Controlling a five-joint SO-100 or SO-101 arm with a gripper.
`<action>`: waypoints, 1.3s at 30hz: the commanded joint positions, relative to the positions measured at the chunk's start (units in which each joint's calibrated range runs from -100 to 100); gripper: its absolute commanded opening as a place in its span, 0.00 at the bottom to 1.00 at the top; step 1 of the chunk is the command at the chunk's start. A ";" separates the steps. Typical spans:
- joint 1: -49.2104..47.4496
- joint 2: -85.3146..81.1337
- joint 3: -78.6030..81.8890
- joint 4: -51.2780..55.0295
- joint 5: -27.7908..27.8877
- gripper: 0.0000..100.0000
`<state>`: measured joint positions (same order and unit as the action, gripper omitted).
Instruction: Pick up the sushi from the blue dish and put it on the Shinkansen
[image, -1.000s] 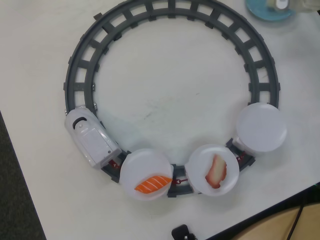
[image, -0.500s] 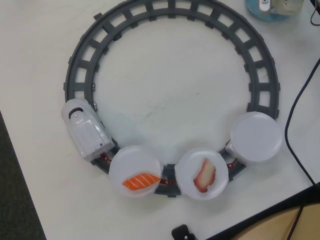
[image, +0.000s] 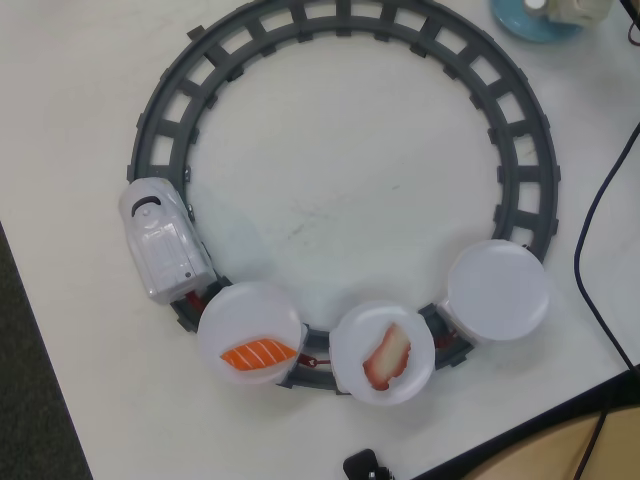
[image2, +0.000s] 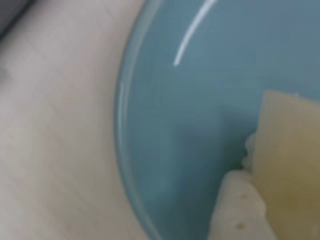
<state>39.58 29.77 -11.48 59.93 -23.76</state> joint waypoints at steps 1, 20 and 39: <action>0.29 -14.44 4.03 -0.15 -2.51 0.01; -6.84 -55.11 38.59 -10.51 -1.77 0.01; -45.66 -84.34 61.03 -11.28 3.79 0.01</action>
<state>-2.17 -51.07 48.76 49.87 -22.88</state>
